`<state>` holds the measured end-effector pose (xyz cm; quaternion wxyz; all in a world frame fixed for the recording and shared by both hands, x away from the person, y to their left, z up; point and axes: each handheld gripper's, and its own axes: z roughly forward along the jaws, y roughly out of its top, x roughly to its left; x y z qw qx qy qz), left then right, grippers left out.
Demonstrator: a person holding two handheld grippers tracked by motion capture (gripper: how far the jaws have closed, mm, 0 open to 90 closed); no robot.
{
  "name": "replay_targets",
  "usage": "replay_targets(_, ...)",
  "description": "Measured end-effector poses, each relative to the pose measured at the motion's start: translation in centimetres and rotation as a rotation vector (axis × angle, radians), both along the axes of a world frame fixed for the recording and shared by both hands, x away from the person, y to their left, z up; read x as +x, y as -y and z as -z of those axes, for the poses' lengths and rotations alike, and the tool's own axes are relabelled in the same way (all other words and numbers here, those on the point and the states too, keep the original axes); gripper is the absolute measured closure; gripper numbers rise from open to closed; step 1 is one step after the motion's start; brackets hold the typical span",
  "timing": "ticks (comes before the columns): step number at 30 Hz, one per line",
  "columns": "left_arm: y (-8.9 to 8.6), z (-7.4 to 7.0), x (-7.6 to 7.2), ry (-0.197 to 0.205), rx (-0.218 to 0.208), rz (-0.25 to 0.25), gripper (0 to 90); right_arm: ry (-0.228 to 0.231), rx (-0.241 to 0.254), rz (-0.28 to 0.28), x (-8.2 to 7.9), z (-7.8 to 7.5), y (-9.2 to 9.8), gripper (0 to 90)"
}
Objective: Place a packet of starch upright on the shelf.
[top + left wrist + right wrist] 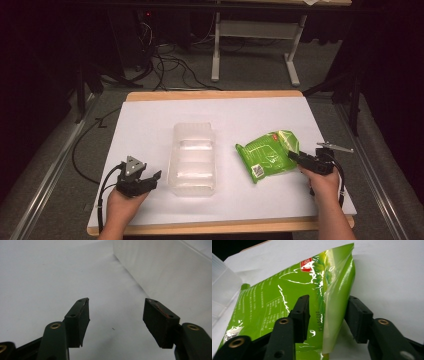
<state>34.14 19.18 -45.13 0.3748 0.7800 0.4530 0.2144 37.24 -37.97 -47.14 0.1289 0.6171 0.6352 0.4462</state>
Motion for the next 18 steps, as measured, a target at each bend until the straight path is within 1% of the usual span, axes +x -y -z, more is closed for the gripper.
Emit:
replay_targets(1,0.0,0.0,0.0,-0.001,0.001,0.001,38.5,0.0,0.0,0.0,0.0,0.0,0.0,57.6)
replay_targets(3,0.0,0.0,0.0,-0.002,0.0,0.001,38.5,-0.008,-0.021,-0.012,0.1,0.2,-0.3,59.9)
replay_targets(4,0.0,0.0,0.0,-0.001,0.001,0.001,38.5,-0.042,-0.048,-0.006,0.3,0.4,-0.5,64.3)
replay_targets(5,0.0,0.0,0.0,-0.002,0.002,0.002,38.5,-0.042,-0.048,-0.006,0.3,0.4,-0.5,64.3)
replay_targets(6,0.0,0.0,0.0,-0.001,0.003,0.001,38.5,-0.05,-0.043,-0.006,0.4,0.5,-0.5,66.9)
replay_targets(7,0.0,0.0,0.0,-0.003,0.005,0.002,38.5,-0.047,-0.038,0.001,0.5,0.5,-0.5,72.1)
replay_targets(8,0.0,0.0,0.0,-0.003,0.004,0.002,38.5,-0.042,-0.045,0.011,0.4,0.4,-0.4,74.8)
replay_targets(9,0.0,0.0,0.0,-0.002,0.004,0.002,38.5,-0.036,-0.038,0.012,0.4,0.3,-0.4,77.8)
replay_targets(10,0.0,0.0,0.0,0.0,0.003,0.001,38.5,-0.026,-0.04,0.01,0.3,0.1,-0.5,80.5)
replay_targets(11,0.0,0.0,0.0,0.0,0.001,0.0,38.5,-0.005,-0.049,0.001,0.2,-0.2,-0.6,83.4)
replay_targets(13,0.0,0.0,0.0,-0.001,0.0,-0.001,38.5,0.027,-0.048,-0.004,-0.1,-0.9,-1.0,86.5)
replay_targets(14,-0.1,-0.1,-0.1,0.0,0.001,0.003,38.5,0.078,-0.056,-0.019,-0.4,-1.8,-1.6,87.7)
replay_targets(15,-0.1,-0.1,-0.1,0.0,0.001,0.003,38.5,0.078,-0.056,-0.019,-0.4,-1.8,-1.6,87.7)
replay_targets(16,-0.1,-0.1,-0.1,0.003,-0.001,0.001,38.5,0.139,-0.057,-0.033,-0.9,-2.8,-2.2,88.1)
replay_targets(17,-0.1,-0.1,-0.1,0.003,-0.001,0.0,38.5,0.139,-0.057,-0.033,-0.9,-2.8,-2.2,88.1)
replay_targets(18,-0.1,-0.1,-0.1,0.003,-0.001,0.0,38.5,0.165,-0.046,-0.034,-1.1,-3.3,-2.5,88.2)
